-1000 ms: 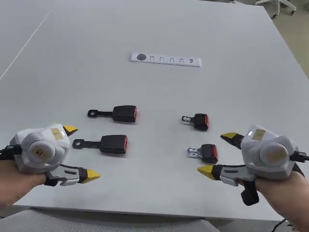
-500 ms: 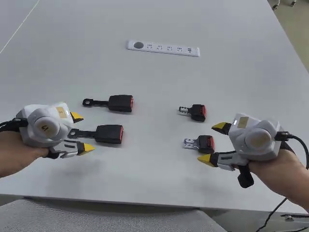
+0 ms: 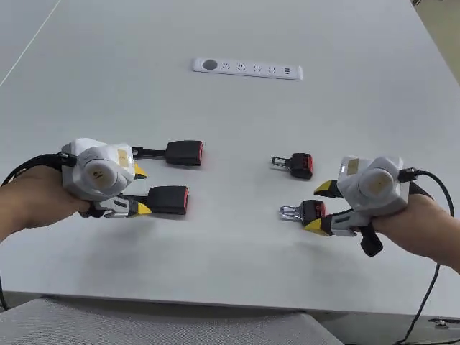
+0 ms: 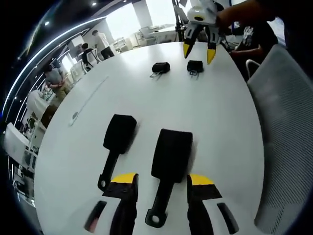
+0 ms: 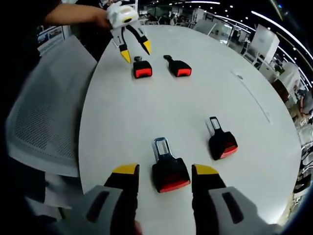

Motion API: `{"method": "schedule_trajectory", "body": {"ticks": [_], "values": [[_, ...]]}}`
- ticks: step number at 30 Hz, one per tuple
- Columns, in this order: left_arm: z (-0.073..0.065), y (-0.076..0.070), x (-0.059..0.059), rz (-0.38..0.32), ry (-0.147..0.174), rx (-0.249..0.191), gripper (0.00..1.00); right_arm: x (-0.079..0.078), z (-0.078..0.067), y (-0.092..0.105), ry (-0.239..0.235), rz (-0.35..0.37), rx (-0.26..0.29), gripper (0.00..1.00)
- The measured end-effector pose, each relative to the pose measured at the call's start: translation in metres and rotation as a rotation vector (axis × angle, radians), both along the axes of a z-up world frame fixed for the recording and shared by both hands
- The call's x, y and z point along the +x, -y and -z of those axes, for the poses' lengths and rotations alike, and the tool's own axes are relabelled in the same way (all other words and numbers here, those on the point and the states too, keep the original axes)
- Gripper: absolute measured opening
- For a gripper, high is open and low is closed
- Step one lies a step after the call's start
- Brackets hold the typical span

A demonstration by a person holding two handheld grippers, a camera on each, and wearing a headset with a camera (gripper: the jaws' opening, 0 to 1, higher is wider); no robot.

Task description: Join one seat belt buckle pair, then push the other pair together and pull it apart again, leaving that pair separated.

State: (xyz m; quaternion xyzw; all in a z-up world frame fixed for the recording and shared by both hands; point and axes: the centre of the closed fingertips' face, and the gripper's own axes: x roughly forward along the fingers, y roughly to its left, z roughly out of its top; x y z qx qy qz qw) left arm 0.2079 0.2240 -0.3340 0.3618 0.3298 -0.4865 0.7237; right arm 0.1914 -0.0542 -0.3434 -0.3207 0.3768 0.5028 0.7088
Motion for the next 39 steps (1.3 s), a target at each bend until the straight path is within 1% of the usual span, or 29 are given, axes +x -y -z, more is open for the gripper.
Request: {"method": "schedule_trajectory", "body": {"ticks": [1, 3, 4, 5, 7, 8, 11, 13, 15, 19, 21, 24, 27, 29, 31, 34, 36, 39], "values": [[0.001, 0.001, 0.001, 0.006, 0.001, 0.004, 0.4, 0.001, 0.002, 0.002, 0.002, -0.007, -0.013, 0.43], [0.002, 0.003, 0.002, 0.021, 0.006, 0.01, 0.39, 0.001, 0.004, 0.003, -0.003, -0.01, -0.019, 0.43], [0.003, 0.004, 0.002, 0.025, 0.001, 0.01, 0.4, 0.001, 0.006, 0.004, -0.006, -0.016, -0.025, 0.43], [0.005, 0.005, 0.001, 0.036, -0.007, 0.013, 0.39, 0.002, 0.007, 0.004, -0.007, -0.019, -0.029, 0.43], [0.01, 0.005, -0.003, 0.062, -0.034, 0.031, 0.34, 0.003, 0.009, 0.006, -0.015, -0.022, -0.036, 0.43], [0.011, 0.007, -0.003, 0.067, -0.031, 0.031, 0.33, 0.003, 0.011, 0.006, -0.019, -0.026, -0.042, 0.42], [0.01, 0.01, -0.002, 0.081, -0.038, 0.021, 0.33, 0.004, 0.014, 0.006, -0.029, -0.031, -0.047, 0.42], [0.011, 0.012, -0.002, 0.102, -0.044, 0.023, 0.32, 0.005, 0.017, 0.005, -0.037, -0.035, -0.048, 0.4], [0.013, 0.012, -0.002, 0.121, -0.044, 0.044, 0.33, 0.004, 0.018, 0.005, -0.042, -0.042, -0.053, 0.4], [0.014, 0.014, -0.002, 0.156, -0.05, 0.059, 0.33, 0.005, 0.021, 0.008, -0.051, -0.053, -0.062, 0.39], [0.015, 0.015, -0.003, 0.168, -0.056, 0.065, 0.32, 0.004, 0.021, 0.009, -0.054, -0.057, -0.067, 0.38], [0.017, 0.017, -0.003, 0.192, -0.057, 0.081, 0.33, 0.001, 0.022, 0.01, -0.064, -0.072, -0.081, 0.37], [0.019, 0.017, -0.003, 0.196, -0.061, 0.089, 0.33, 0.0, 0.024, 0.009, -0.064, -0.092, -0.094, 0.36], [0.022, 0.015, -0.003, 0.204, -0.06, 0.108, 0.33, 0.0, 0.024, 0.008, -0.068, -0.091, -0.094, 0.37], [0.023, 0.015, -0.002, 0.208, -0.061, 0.118, 0.33, 0.0, 0.024, 0.007, -0.073, -0.09, -0.09, 0.37], [0.023, 0.015, -0.002, 0.213, -0.067, 0.115, 0.33, 0.001, 0.024, 0.006, -0.079, -0.087, -0.089, 0.37], [0.023, 0.014, -0.002, 0.21, -0.073, 0.104, 0.33, 0.001, 0.024, 0.006, -0.085, -0.088, -0.086, 0.37], [0.023, 0.014, -0.002, 0.197, -0.088, 0.094, 0.32, 0.001, 0.025, 0.007, -0.096, -0.099, -0.088, 0.37]]}}
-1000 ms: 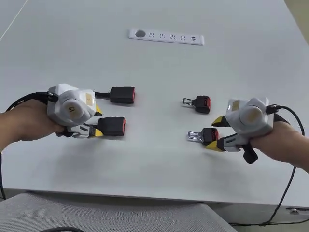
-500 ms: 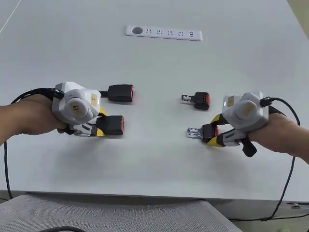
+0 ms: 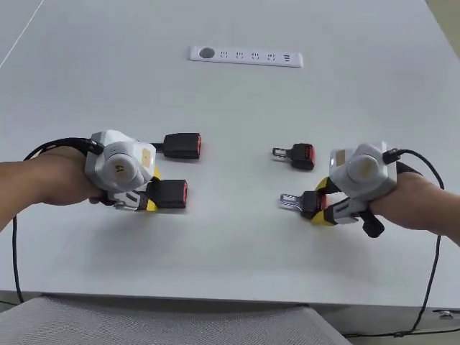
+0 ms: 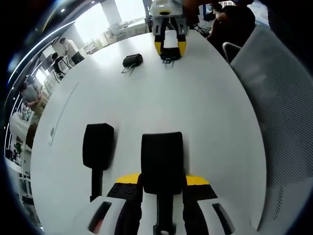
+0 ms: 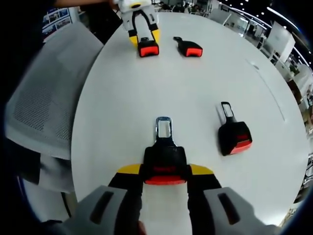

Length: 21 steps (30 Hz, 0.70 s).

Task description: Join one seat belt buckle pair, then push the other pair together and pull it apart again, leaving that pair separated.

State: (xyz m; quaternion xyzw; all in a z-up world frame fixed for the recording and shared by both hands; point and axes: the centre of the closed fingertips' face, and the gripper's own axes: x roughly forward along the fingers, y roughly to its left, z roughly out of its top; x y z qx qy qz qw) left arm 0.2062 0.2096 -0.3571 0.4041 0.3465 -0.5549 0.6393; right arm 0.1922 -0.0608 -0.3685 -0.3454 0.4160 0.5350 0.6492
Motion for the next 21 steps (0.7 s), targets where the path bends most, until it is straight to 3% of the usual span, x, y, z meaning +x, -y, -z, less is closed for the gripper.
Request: {"method": "schedule_trajectory", "body": {"ticks": [11, 21], "values": [[0.0002, 0.0007, -0.0013, -0.02, -0.025, 0.007, 0.32, 0.0071, 0.0045, -0.0018, -0.021, -0.093, -0.029, 0.34], [0.0005, -0.0002, -0.001, -0.033, -0.029, -0.006, 0.32, 0.0097, 0.0065, -0.0017, -0.018, -0.089, -0.041, 0.34]]}}
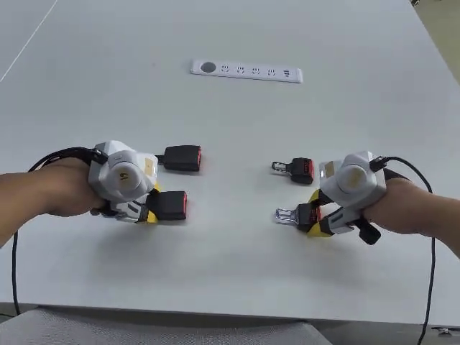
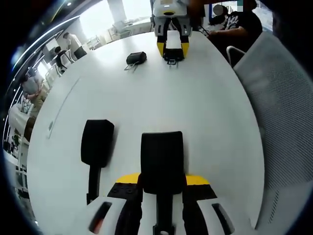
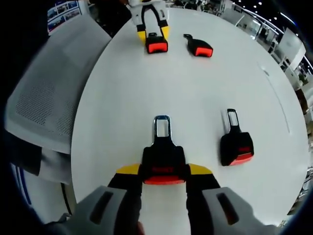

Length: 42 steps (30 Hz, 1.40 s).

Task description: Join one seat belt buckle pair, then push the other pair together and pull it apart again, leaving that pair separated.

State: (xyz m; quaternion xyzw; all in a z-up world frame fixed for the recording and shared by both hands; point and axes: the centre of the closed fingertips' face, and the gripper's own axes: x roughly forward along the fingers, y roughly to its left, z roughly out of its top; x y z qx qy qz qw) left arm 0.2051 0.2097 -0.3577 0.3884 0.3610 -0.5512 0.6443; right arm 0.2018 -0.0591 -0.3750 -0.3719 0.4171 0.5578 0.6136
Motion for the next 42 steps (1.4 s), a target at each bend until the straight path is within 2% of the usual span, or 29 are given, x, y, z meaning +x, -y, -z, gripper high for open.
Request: {"method": "schedule_trajectory", "body": {"ticks": [5, 17, 21, 27, 33, 42], "values": [[0.0, 0.0, 0.0, 0.001, -0.007, 0.0, 0.32, 0.001, -0.001, -0.002, -0.001, 0.003, 0.015, 0.34], [0.001, 0.0, -0.002, 0.011, -0.017, -0.009, 0.32, -0.002, -0.002, -0.011, 0.009, 0.003, 0.008, 0.35], [0.001, -0.001, -0.002, 0.016, -0.011, -0.019, 0.32, -0.006, -0.005, -0.027, 0.013, 0.014, 0.024, 0.35], [0.002, -0.001, -0.002, 0.019, -0.013, -0.024, 0.32, -0.011, -0.008, -0.061, 0.021, 0.012, 0.074, 0.35], [0.002, -0.001, -0.001, 0.018, -0.009, -0.025, 0.32, -0.006, -0.009, -0.089, 0.021, 0.047, 0.145, 0.35], [0.002, -0.001, -0.002, 0.018, -0.011, -0.014, 0.32, -0.004, -0.01, -0.122, 0.029, 0.025, 0.188, 0.35]]}}
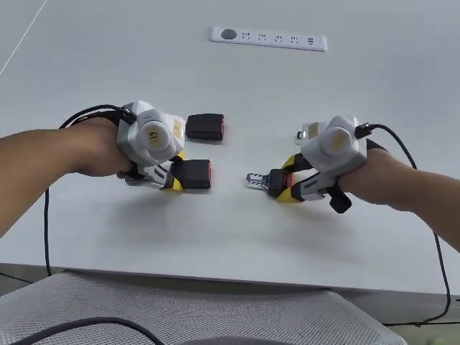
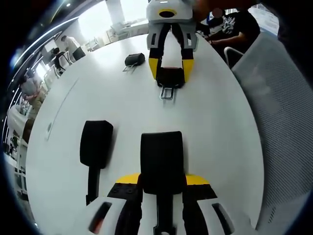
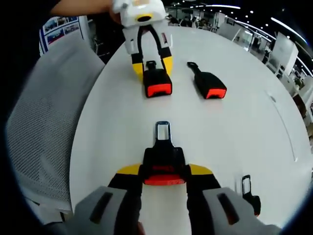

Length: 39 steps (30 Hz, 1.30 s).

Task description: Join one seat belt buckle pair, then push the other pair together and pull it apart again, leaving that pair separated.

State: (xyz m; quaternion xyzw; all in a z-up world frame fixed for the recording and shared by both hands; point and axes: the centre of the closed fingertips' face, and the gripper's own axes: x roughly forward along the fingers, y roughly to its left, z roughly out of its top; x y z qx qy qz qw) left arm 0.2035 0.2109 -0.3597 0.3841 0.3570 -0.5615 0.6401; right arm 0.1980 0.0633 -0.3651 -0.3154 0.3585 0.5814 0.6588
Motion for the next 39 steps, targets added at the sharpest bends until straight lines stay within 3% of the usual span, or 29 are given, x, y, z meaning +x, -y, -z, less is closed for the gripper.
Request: {"method": "schedule_trajectory", "body": {"ticks": [12, 22, 27, 30, 39], "values": [[0.01, -0.002, 0.01, 0.011, -0.004, 0.014, 0.32, 0.011, 0.004, -0.039, 0.013, -0.043, 0.023, 0.35], [0.015, -0.003, 0.014, 0.026, -0.007, 0.02, 0.32, 0.01, 0.005, -0.055, 0.017, -0.076, 0.012, 0.35], [0.016, -0.003, 0.014, 0.032, -0.008, 0.022, 0.32, 0.012, 0.005, -0.054, 0.021, -0.089, -0.015, 0.35], [0.016, -0.003, 0.014, 0.034, -0.009, 0.025, 0.32, 0.014, 0.004, -0.055, 0.047, -0.119, -0.037, 0.35], [0.015, -0.001, 0.013, 0.059, -0.005, 0.034, 0.32, 0.014, 0.005, -0.064, 0.03, -0.093, 0.006, 0.35]]}}
